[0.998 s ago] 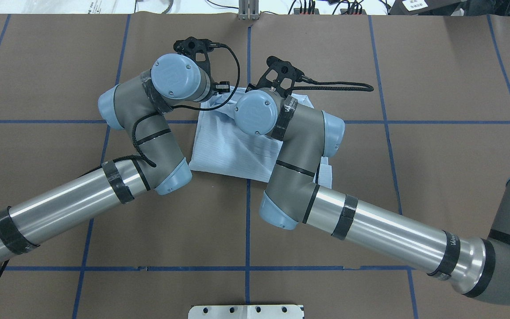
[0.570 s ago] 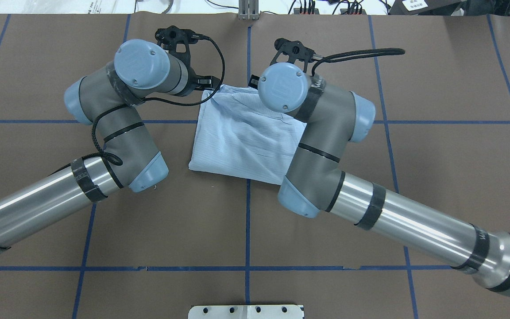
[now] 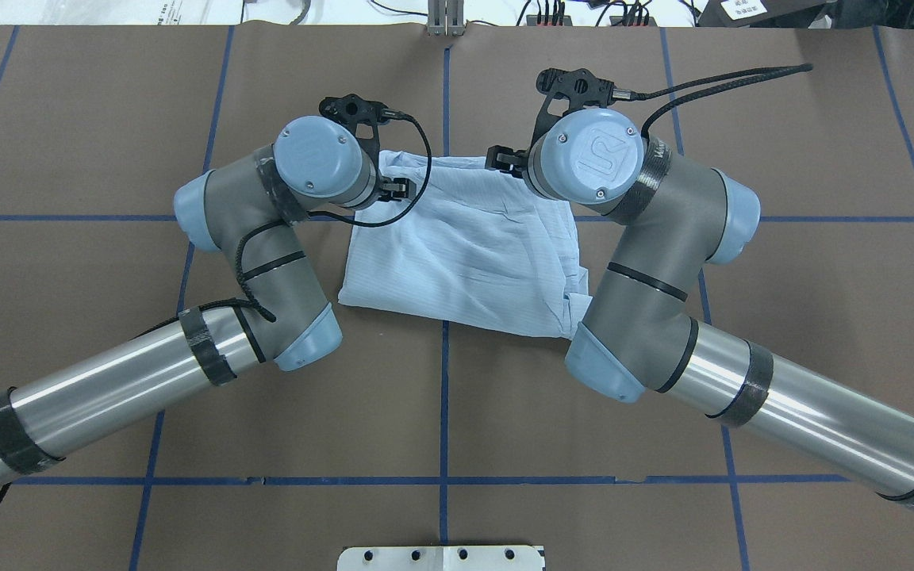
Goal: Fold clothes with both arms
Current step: 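Lay the folded edge onto the far edge and open both grippers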
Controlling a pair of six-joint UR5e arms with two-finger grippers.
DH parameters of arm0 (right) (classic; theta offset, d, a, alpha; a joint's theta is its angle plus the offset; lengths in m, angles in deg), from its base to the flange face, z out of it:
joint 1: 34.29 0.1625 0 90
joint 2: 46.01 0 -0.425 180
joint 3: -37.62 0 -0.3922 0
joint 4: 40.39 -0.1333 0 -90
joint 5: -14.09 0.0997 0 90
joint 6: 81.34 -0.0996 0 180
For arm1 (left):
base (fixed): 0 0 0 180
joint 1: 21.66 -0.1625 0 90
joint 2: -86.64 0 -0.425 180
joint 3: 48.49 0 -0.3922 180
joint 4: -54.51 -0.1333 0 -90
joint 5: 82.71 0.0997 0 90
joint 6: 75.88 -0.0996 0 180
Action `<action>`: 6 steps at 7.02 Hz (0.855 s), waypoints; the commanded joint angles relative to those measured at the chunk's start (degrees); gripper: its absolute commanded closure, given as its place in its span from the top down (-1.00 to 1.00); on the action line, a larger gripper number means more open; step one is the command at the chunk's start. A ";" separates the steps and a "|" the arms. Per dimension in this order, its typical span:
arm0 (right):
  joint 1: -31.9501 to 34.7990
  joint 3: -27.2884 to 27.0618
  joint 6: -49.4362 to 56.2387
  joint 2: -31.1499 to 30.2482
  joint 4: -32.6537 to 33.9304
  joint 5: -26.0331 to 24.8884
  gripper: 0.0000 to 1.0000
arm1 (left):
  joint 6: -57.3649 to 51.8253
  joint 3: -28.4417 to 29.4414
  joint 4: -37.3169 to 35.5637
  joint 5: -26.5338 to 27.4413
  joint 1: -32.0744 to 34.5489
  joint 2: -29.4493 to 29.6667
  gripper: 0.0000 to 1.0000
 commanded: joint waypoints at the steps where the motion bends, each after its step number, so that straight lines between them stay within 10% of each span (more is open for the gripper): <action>1: 0.05 -0.21 0.68 -0.31 -0.03 0.22 1.00 | -0.21 4.19 0.14 2.63 -0.05 2.13 1.00; 6: -0.13 -0.04 0.15 -1.80 -0.03 0.05 1.00 | 1.28 20.69 1.01 4.92 5.04 12.31 1.00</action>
